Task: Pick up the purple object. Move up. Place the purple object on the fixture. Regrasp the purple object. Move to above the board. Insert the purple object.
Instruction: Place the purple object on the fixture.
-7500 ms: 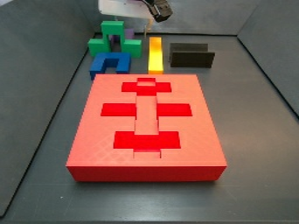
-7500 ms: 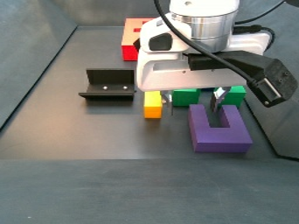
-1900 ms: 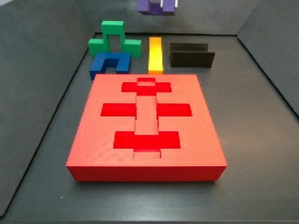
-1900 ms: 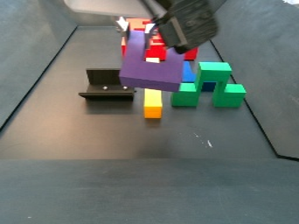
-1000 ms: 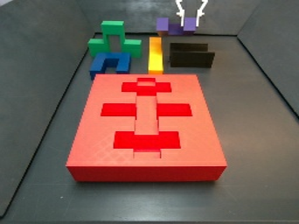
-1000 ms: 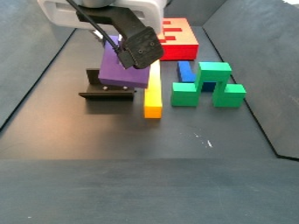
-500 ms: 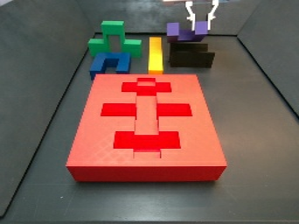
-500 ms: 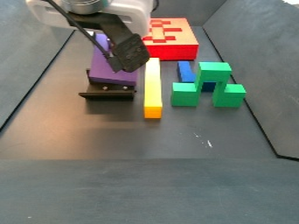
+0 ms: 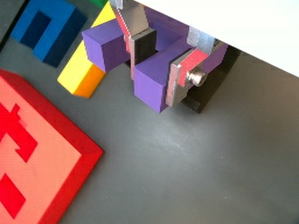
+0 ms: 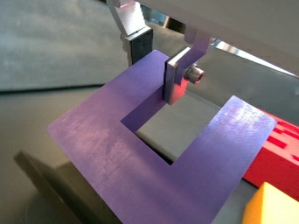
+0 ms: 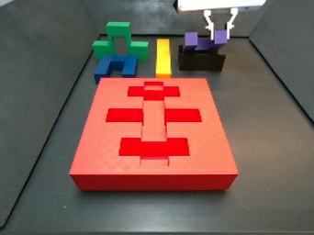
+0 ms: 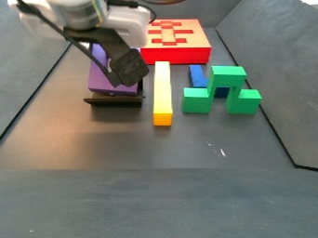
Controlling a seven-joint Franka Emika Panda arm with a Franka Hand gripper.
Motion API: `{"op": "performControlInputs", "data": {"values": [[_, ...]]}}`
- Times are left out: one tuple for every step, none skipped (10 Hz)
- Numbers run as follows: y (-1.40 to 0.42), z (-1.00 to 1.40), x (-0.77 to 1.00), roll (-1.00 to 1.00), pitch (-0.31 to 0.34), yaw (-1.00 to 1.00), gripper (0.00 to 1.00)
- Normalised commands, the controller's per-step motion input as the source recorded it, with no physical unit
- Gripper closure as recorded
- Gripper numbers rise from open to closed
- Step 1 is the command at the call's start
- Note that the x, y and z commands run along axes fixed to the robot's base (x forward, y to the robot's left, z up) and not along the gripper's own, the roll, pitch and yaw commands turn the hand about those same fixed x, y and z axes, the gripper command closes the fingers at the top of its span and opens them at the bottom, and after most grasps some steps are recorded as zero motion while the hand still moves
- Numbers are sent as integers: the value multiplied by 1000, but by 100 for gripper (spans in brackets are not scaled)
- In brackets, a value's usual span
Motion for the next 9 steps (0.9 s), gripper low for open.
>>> {"op": "performControlInputs", "data": {"values": [[0,-37,397,-140,666,-26,100],[9,-111,206,-11,323,-40,100],[29,-206,177,0,220,0,100],[37,-137,303,-14,114,0,100],[11,-74,269,-43,20,0,100],[31,-80,157,-14,0,0,100],[77,-51,0,-86,-6,-26,100],[57,-40,0,-123,-114,-14,100],[40,-26,0,-89,-57,0,100]]}}
